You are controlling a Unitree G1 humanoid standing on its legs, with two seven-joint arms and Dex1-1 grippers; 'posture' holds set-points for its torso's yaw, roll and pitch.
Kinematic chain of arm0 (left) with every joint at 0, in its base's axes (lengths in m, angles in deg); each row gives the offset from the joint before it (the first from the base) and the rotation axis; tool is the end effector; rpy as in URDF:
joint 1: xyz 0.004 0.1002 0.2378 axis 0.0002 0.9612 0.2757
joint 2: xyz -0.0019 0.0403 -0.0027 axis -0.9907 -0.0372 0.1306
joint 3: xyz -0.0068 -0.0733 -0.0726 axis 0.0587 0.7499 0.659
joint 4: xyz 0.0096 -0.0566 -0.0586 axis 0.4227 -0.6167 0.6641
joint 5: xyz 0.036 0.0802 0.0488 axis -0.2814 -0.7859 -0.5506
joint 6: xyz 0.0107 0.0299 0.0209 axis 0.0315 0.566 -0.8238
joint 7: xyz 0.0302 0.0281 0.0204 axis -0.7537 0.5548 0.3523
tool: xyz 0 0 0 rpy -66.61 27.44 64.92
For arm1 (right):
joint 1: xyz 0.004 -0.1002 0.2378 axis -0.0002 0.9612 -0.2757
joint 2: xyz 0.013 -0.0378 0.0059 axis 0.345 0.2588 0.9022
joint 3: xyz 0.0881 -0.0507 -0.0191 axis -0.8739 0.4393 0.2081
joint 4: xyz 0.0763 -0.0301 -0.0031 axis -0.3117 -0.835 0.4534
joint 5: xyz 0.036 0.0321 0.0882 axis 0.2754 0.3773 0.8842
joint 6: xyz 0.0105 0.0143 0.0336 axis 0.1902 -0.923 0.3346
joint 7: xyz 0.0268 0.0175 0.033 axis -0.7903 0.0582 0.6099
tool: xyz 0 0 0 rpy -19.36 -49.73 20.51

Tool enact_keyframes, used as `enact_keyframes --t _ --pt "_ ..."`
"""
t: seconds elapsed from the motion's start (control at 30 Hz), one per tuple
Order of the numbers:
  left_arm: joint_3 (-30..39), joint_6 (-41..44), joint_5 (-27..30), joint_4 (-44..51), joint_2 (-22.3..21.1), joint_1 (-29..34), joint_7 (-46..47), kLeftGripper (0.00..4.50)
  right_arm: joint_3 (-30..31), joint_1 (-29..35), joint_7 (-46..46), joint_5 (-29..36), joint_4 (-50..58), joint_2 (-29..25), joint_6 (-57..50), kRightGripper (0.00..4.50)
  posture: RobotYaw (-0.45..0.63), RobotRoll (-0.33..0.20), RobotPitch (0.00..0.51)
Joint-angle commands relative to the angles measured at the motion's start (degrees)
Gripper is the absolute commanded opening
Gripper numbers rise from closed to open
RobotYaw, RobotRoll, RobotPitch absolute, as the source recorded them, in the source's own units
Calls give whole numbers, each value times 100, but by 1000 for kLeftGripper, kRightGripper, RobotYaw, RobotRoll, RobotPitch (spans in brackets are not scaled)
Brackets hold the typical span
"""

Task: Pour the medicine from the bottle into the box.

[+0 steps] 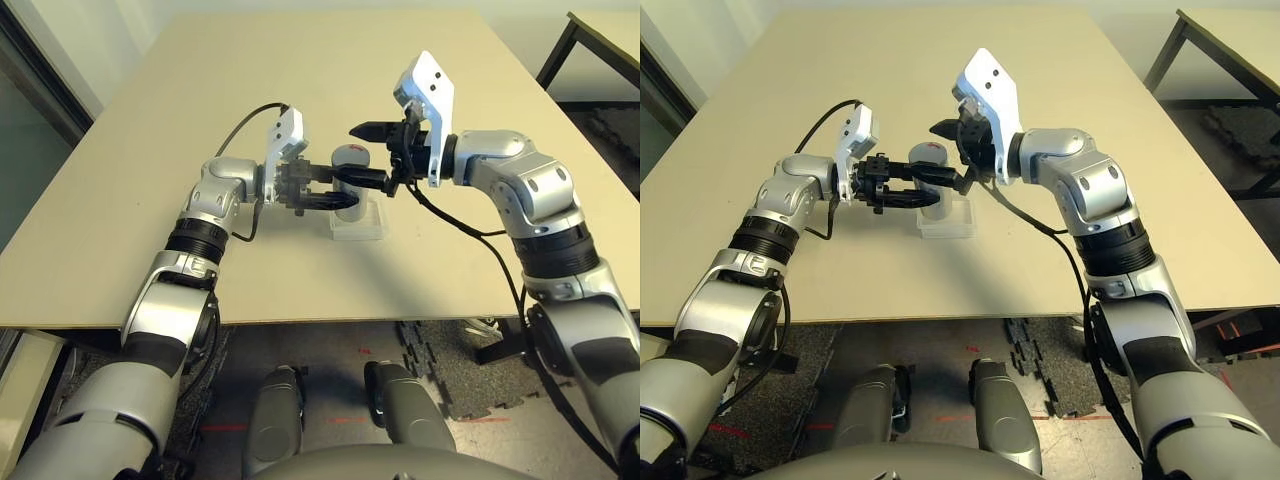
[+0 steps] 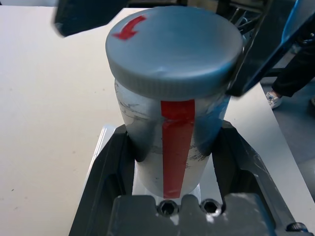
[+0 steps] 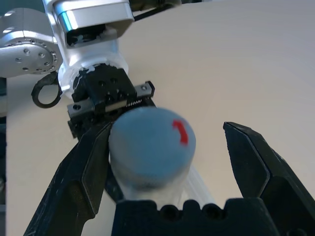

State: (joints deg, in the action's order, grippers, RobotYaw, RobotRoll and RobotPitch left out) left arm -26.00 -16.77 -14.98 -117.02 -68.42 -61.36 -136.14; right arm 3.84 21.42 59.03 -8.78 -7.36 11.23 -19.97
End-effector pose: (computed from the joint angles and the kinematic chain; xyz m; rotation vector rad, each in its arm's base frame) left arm 0.3546 0.1677 0.1709 0.2106 0.0988 -1.4417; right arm 0.3065 -0.1512 0.2300 -0.2472 0.0558 1.1127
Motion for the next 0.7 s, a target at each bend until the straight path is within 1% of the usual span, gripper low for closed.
enact_keyframes --t 0.03,0.33,0.7 --pt "-17 -21 -60 64 -16 -14 -63 2397 -297 116 -69 103 196 -217 -248 4500 -180 0 86" --pt "-28 -38 -56 53 9 -4 -66 2397 -612 307 -185 321 481 -539 -497 4500 -192 0 86" --pt "-3 -20 -61 16 14 -50 -80 2397 -806 433 -177 404 526 -751 -655 4500 -190 0 94"
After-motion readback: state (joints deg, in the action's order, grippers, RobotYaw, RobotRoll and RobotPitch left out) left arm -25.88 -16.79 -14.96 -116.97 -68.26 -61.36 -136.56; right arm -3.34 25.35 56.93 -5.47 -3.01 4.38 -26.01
